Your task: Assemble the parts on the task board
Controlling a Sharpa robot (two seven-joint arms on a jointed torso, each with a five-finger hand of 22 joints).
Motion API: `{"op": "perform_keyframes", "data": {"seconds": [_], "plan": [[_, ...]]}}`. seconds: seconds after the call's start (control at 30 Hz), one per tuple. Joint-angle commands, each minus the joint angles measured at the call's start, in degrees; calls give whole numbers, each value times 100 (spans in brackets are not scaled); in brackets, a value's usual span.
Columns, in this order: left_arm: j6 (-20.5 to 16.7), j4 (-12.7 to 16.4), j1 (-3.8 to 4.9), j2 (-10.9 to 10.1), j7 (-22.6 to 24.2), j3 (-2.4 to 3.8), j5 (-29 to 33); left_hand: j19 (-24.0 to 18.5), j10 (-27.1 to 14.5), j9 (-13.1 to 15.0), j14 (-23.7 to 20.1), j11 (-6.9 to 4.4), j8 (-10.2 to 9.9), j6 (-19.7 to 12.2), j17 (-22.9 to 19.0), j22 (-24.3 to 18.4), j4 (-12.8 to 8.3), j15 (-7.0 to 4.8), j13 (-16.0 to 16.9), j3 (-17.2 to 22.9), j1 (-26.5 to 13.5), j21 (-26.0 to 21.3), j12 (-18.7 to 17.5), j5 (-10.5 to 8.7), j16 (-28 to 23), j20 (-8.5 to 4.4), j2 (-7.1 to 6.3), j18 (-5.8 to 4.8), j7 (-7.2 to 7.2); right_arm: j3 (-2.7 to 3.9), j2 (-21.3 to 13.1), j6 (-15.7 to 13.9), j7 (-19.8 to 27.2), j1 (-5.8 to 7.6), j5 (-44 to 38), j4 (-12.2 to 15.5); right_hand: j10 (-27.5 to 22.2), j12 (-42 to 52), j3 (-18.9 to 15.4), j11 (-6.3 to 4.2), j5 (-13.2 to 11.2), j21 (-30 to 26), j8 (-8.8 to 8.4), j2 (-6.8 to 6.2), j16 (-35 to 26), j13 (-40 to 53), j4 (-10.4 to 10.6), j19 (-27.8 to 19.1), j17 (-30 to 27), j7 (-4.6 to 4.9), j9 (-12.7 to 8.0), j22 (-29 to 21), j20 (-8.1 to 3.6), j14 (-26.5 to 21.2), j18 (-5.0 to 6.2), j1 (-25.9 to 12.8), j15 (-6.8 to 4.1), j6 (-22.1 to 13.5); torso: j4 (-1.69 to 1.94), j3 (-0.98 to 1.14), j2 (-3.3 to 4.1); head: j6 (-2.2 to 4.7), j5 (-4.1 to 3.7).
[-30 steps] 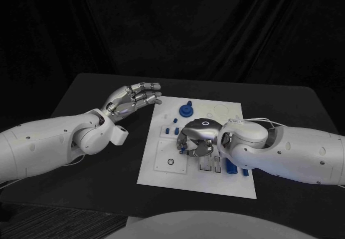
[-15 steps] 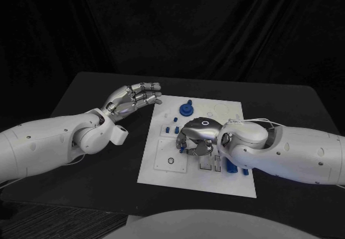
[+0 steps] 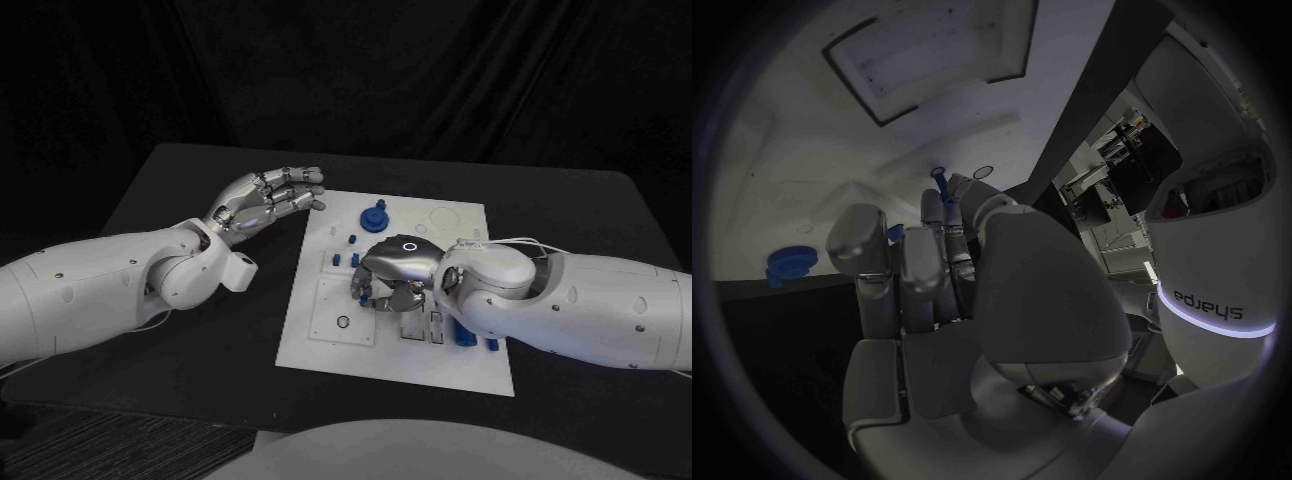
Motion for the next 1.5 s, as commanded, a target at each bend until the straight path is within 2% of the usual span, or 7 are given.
{"op": "perform_keyframes", "data": {"seconds": [0.03,0.4,0.93,1.27,1.43,1.5], "plan": [[99,5,-12,14,112,5,39,39,10,-7,13,6,-39,6,-6,-7,-27,32,-9,10,54,11,-23,34,35,13,-5,-86,39,2,11,8,-14,-21,-47,-17,44,-27,-19,-16,-31,32,-25,-3,31,-10,-3,45,0,6,-7,706,-2,36,14,60,-9,30,1,0,0,-1,-2],[122,-2,-18,15,80,5,39,41,11,-7,13,10,-42,18,-7,-10,-40,33,-11,21,61,11,-29,39,35,13,-1,-90,51,2,-2,156,-117,-32,-47,-37,25,-48,-11,-8,5,8,-52,1,23,-21,-15,40,-11,14,-19,702,-3,32,17,83,-7,11,0,1,-1,-5,5],[152,-38,-33,32,27,5,39,44,12,-9,16,16,-49,24,-8,-14,-53,39,-11,33,68,11,-29,49,37,13,5,-94,57,2,-39,109,-124,-35,-47,-5,-3,-83,-30,12,60,-3,-71,19,19,-40,32,41,-18,25,-28,700,5,30,16,22,8,22,0,2,-1,1,18],[173,-55,-42,45,-1,5,39,47,12,-12,19,25,-59,25,-9,-17,-66,49,-13,48,76,12,-39,54,38,14,14,-99,60,2,-27,100,-128,-36,-47,-12,-15,-105,-54,17,39,-24,-93,20,17,-54,71,38,-24,24,-36,696,12,29,18,-32,15,13,0,2,-2,-24,23],[184,-64,-47,50,-16,5,39,48,12,-14,20,28,-63,25,-10,-18,-72,52,-13,54,79,12,-36,55,39,14,18,-101,62,2,-13,117,-132,-36,-47,-23,-124,-165,-96,84,-94,-106,-273,-25,-18,-80,131,11,-69,105,-122,678,46,1,24,-110,66,-243,1,2,-2,-31,25],[189,-69,-50,52,-21,5,39,49,13,-15,21,33,-66,25,-10,-19,-77,56,-14,60,82,12,-38,56,39,14,22,-103,64,2,-4,116,-129,-36,-47,-27,-210,-197,-127,111,-232,-149,-402,-64,-33,-89,169,-5,-90,143,-195,669,70,-16,29,-159,97,-438,1,2,-1,-45,33]]}}
